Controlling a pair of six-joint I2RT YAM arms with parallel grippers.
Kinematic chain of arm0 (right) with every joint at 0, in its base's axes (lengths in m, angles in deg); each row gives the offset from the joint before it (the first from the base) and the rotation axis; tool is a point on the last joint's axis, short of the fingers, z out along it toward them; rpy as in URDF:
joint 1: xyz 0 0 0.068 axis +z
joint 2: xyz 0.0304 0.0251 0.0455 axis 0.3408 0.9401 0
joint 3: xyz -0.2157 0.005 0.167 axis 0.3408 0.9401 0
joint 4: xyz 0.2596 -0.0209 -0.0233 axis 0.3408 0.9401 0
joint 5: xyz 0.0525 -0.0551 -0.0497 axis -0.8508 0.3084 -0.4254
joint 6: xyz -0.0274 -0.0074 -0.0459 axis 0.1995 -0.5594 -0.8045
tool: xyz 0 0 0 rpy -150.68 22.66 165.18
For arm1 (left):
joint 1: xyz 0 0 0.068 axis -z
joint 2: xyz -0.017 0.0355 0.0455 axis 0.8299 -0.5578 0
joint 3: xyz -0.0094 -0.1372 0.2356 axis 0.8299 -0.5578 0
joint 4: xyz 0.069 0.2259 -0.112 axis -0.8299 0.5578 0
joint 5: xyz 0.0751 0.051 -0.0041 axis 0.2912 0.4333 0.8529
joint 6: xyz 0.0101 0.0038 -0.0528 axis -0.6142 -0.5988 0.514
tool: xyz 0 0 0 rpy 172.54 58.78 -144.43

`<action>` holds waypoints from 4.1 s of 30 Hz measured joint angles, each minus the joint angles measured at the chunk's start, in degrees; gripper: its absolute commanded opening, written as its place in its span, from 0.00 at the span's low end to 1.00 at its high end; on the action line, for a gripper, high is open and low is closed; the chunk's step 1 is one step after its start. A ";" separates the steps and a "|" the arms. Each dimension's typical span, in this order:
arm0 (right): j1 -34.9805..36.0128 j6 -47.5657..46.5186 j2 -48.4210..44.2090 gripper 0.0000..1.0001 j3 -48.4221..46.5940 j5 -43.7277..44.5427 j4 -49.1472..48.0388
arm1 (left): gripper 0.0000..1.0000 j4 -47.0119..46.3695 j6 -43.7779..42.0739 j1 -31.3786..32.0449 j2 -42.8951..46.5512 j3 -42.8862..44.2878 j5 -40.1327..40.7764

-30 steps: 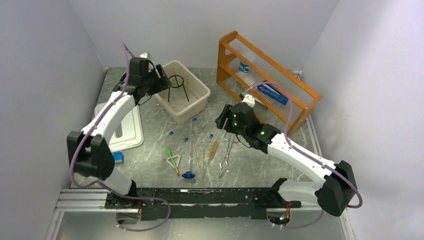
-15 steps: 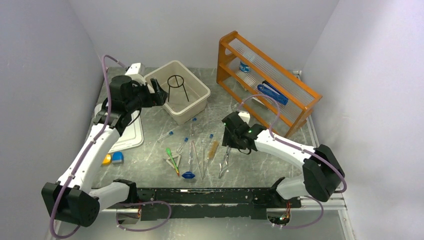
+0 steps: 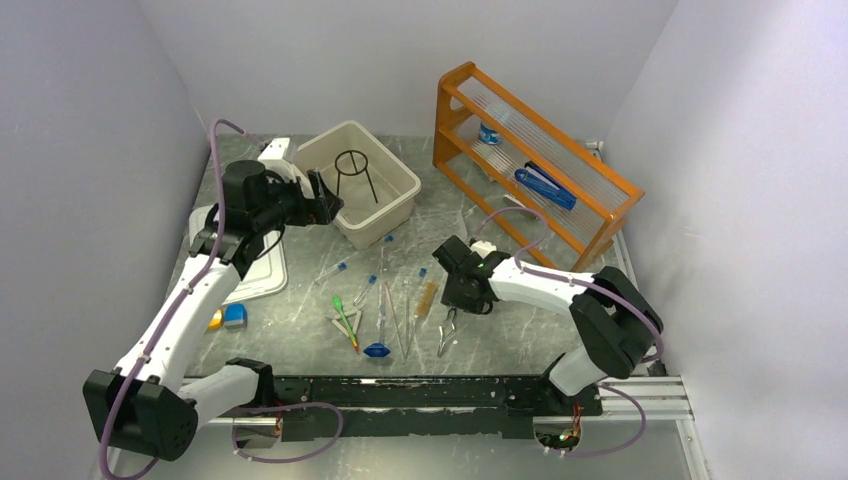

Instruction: Organize the chemistry lab equipment

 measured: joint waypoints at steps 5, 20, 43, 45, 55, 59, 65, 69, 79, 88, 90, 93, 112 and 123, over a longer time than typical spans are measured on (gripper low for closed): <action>1.25 2.97 1.99 0.27 -1.11 2.19 0.74 | 0.92 0.13 0.04 0.00 1.36 -0.11 0.00; 1.84 4.46 -3.58 0.00 -2.05 6.47 2.43 | 0.90 1.97 2.01 0.00 5.31 -0.09 -2.08; 1.86 -26.36 -7.89 0.00 -23.76 0.87 -23.50 | 0.92 5.53 10.01 0.00 10.54 7.08 7.37; 1.86 -30.95 -3.61 0.00 -27.89 -0.70 -27.12 | 0.92 6.32 9.86 0.00 12.09 8.24 10.27; 1.86 -45.16 17.92 0.00 -44.89 -8.63 -36.48 | 0.95 12.68 7.80 0.00 11.54 12.15 18.29; 1.88 -46.90 26.73 0.00 -52.17 -11.58 -37.29 | 0.95 15.26 6.38 0.00 11.23 14.03 23.98; 1.88 -48.33 36.00 0.00 -57.48 -15.54 -35.87 | 0.95 16.15 5.44 0.00 11.15 16.24 27.32; 1.88 -49.11 39.85 0.00 -60.00 -16.79 -34.69 | 0.95 16.94 4.87 0.00 10.40 16.90 27.80; 1.57 -50.62 44.72 0.00 -63.28 -18.45 -31.43 | 0.94 18.36 4.31 0.00 9.20 16.90 27.78; 0.09 -51.95 49.70 0.04 -66.66 -20.55 -27.50 | 0.94 18.56 4.04 0.00 8.44 16.85 27.65; -0.09 -52.22 50.49 0.06 -67.19 -20.94 -27.04 | 0.93 18.56 4.02 0.00 8.31 16.83 27.63; -0.15 -52.54 51.39 0.07 -67.63 -21.38 -26.53 | 0.93 18.58 3.89 0.00 8.20 16.81 27.63; -0.13 -49.94 52.04 0.39 -71.47 -21.49 -25.38 | 0.94 18.99 3.43 0.00 8.31 16.52 27.58; -0.13 -46.58 44.70 0.47 -70.99 -20.96 -21.75 | 0.95 18.99 3.43 0.00 8.79 16.35 26.23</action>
